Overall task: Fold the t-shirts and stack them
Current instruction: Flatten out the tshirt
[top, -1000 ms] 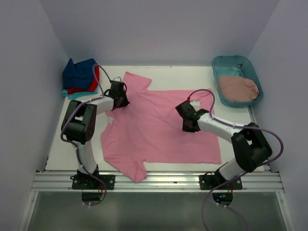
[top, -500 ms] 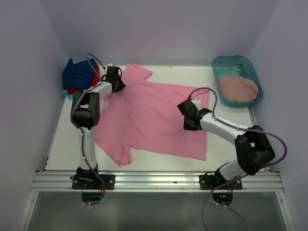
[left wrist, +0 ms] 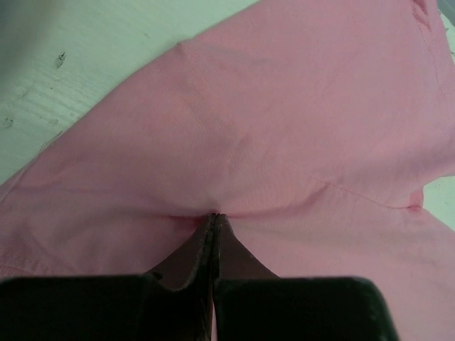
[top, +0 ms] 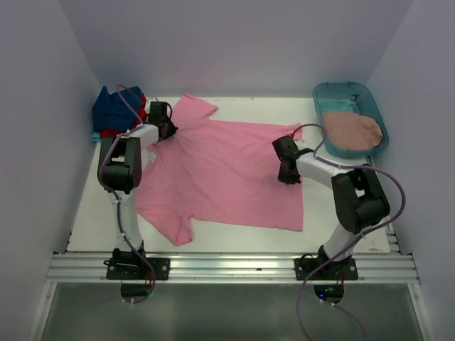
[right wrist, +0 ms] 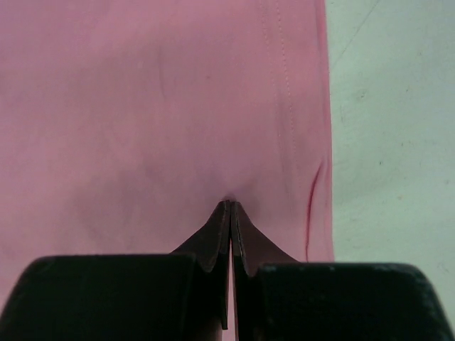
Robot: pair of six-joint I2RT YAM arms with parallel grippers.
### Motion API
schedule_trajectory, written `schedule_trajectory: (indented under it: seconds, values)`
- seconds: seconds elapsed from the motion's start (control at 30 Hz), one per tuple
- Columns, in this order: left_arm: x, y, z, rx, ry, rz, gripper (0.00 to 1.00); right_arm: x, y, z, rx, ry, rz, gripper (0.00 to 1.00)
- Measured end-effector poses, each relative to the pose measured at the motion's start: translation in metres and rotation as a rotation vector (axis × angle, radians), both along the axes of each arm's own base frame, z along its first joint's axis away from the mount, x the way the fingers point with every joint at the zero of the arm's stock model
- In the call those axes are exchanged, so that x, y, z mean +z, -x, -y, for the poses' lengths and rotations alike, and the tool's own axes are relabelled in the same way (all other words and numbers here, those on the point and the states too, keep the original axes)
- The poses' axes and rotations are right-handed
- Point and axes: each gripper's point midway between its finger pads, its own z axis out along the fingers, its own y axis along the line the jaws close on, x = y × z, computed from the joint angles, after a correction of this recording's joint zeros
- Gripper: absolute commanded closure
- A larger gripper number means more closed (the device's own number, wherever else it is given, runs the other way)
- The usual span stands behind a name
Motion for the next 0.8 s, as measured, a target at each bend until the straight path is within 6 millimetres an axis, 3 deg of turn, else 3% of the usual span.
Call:
schedule_trajectory:
  seconds: [0.07,0.4,0.7,0.8]
  values:
    - [0.0,0.001,0.0,0.0,0.001,0.002,1.0,-0.011,-0.006,0.007,-0.026,0.004,-0.021,1.0]
    - [0.001,-0.001,0.003,-0.039,0.039,0.004,1.0,-0.01,-0.056,0.008,-0.07,-0.026,0.012,1.0]
    - [0.01,-0.018,0.033,-0.205,0.141,0.06,1.0,-0.008,-0.078,0.009,-0.084,-0.011,0.039,1.0]
    - [0.027,-0.016,0.042,-0.257,0.164,0.126,0.83,-0.006,-0.08,0.004,-0.051,-0.047,0.082,1.0]
